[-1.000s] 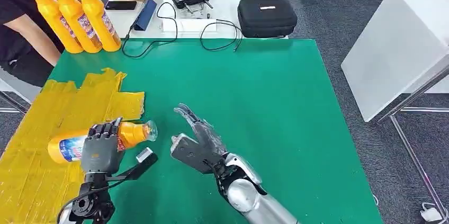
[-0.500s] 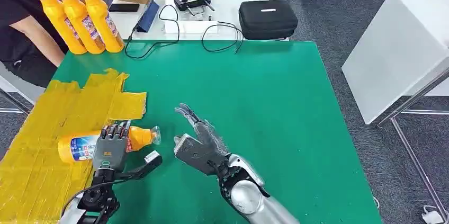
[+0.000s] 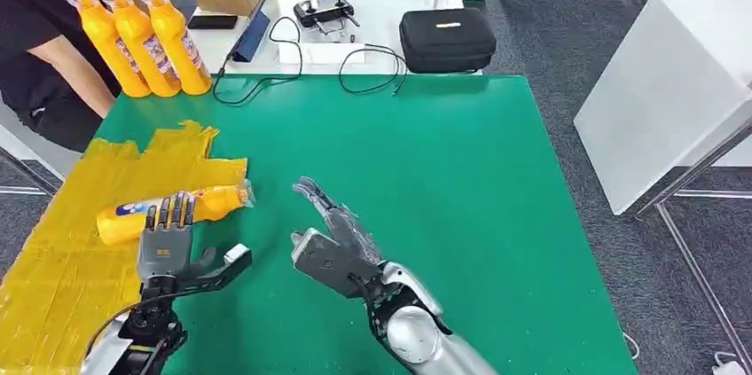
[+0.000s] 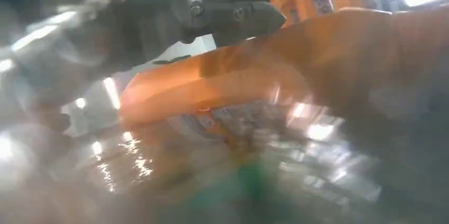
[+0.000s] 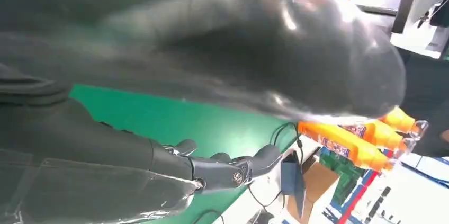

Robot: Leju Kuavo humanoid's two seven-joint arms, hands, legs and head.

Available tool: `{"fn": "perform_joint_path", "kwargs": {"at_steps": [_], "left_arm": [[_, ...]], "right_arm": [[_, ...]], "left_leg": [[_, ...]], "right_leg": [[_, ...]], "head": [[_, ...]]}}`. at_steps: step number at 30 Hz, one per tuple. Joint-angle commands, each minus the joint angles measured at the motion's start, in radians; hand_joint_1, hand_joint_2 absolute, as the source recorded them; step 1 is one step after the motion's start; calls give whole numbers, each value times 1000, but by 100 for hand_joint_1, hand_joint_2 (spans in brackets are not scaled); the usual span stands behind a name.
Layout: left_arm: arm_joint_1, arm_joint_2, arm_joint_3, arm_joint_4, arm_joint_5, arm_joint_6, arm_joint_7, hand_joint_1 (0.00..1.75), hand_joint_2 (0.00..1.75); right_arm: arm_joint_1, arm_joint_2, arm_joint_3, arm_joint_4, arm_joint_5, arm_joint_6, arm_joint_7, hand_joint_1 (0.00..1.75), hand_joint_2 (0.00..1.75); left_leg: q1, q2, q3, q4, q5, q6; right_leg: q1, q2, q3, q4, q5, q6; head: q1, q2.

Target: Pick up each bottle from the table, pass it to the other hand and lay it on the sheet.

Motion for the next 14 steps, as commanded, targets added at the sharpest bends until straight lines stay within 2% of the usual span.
{"fn": "perform_joint_path", "kwargs": {"at_steps": [1, 2, 4, 6, 8, 10, 12, 13, 14], "left_arm": [[98, -38, 26, -64, 74, 131, -88, 0, 0], [118, -61, 59, -134, 177, 161, -145, 0, 0], [182, -142, 127, -378, 621, 136, -397, 0, 0], [248, -242, 170, -638, 970, 54, -608, 0, 0], [278, -270, 147, -746, 1000, 11, -587, 0, 0], [289, -287, 124, -796, 1007, 2, -582, 0, 0], [288, -281, 122, -783, 1006, 3, -585, 0, 0], [286, -279, 126, -774, 1009, 4, -585, 0, 0], [292, -287, 122, -795, 1138, -36, -673, 0, 0]], "right_arm": [[-2, -41, -16, 9, 6, 2, -1, 0, 0], [-8, -53, -18, 12, -6, -15, -13, 0, 0], [29, -69, -57, -14, -4, -78, -70, 0, 0], [121, -73, -119, -90, -11, -184, -207, 0, 0], [165, -76, -146, -135, -5, -226, -250, 0, 0], [182, -75, -160, -161, -5, -235, -256, 0, 0], [177, -69, -162, -159, -4, -232, -257, 0, 0], [175, -67, -162, -155, -4, -232, -257, 0, 0], [186, -59, -176, -162, 1, -268, -291, 0, 0]], "left_leg": [[0, 4, -6, -1, 1, 0], [0, 3, -6, -1, 1, 0], [0, 1, -9, 1, 1, 1], [1, -2, -15, 3, 1, 1], [2, -6, -18, 5, 1, 2], [-1, -3, -23, 4, 1, 2], [-1, 1, -26, 3, 0, 2], [-2, 2, -28, 3, 2, 3], [-2, 4, -28, 4, 1, 3]], "right_leg": [[0, 3, -6, -1, 2, 0], [0, 2, -4, -1, 2, 0], [0, 0, 0, 0, 1, 1], [0, -4, -5, 0, 1, 2], [0, -9, -14, 0, -1, 2], [-2, -4, -23, 0, 1, 2], [-3, -1, -17, -1, 3, 5], [-4, 0, -19, 0, 4, 6], [-4, 0, -19, 0, 4, 6]], "head": [[0, 0], [0, 0], [0, 0], [1, 0], [1, 0], [0, 0], [0, 0], [0, 0], [0, 0]]}}
